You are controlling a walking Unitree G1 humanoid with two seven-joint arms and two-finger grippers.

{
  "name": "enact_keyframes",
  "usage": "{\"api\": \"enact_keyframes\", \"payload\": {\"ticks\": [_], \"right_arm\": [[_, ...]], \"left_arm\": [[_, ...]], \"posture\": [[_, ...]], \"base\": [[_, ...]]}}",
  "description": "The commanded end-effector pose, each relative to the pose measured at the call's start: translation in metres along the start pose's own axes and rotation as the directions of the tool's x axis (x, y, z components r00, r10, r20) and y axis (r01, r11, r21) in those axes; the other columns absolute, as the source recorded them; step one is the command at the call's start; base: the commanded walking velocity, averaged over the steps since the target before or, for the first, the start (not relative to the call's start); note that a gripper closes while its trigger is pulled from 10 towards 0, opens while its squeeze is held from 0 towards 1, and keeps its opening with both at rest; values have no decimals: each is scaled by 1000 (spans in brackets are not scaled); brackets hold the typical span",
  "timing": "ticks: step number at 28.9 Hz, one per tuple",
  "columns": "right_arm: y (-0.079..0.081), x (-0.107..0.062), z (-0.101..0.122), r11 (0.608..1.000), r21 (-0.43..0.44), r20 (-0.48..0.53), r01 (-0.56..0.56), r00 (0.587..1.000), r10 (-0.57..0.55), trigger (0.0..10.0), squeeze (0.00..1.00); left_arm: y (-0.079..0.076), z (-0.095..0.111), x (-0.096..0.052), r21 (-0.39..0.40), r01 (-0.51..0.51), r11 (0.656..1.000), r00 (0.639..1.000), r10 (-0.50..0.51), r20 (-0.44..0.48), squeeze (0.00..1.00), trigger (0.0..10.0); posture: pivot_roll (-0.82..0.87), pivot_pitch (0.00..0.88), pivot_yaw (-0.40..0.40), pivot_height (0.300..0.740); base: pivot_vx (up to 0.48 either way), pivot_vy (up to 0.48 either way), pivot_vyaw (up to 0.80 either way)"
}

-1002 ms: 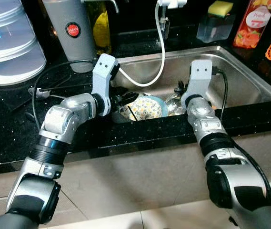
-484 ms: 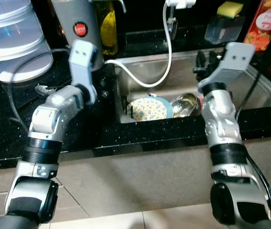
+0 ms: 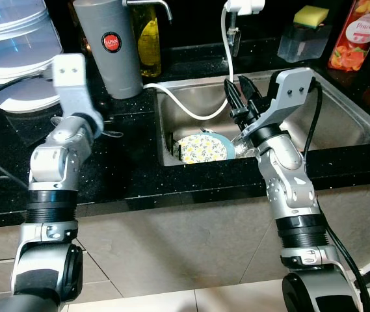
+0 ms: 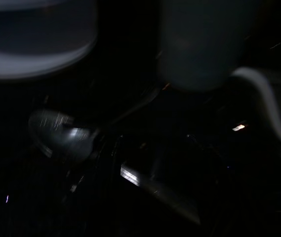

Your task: Kitchen organization

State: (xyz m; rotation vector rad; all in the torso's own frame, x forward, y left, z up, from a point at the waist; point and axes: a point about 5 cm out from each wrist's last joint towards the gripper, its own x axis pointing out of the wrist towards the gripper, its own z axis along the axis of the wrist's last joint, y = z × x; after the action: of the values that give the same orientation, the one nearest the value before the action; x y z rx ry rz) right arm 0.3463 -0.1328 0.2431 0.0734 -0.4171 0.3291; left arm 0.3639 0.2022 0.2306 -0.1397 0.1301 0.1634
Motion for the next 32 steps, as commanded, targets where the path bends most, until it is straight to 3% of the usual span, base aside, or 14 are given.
{"api": "enact_keyframes", "payload": {"ticks": [1,7,13,18,23,32], "right_arm": [[3,0,1,1000,10,-7,-12,1000,13,10000,0],[4,-1,2,1000,13,-21,-16,1000,17,10000,0],[2,-6,2,1000,7,-31,-6,1000,6,10000,0],[-1,-10,3,1000,0,-42,9,999,-9,10000,0],[-1,-10,5,1000,-3,-44,10,999,-10,10000,0],[-2,-15,11,1000,-20,-39,21,999,-22,10000,0]], "left_arm": [[8,-9,6,-15,-73,997,997,73,-34,0,10000],[13,-9,20,-40,-135,990,989,133,-60,0,10000],[21,-4,28,9,-192,981,981,192,-37,0,10000],[26,-3,37,-57,-229,972,972,225,-63,0,10000],[31,5,42,-65,-251,966,968,249,-42,0,10000],[23,10,48,-53,-163,985,986,161,-36,0,10000]], "posture": [[150,0,56,740],[144,14,52,740],[127,36,58,740],[113,58,55,740],[101,68,53,740],[75,89,66,740]], "base": [[0,0,0],[0,0,0],[0,0,0],[0,0,0],[0,0,0],[0,0,0]]}}
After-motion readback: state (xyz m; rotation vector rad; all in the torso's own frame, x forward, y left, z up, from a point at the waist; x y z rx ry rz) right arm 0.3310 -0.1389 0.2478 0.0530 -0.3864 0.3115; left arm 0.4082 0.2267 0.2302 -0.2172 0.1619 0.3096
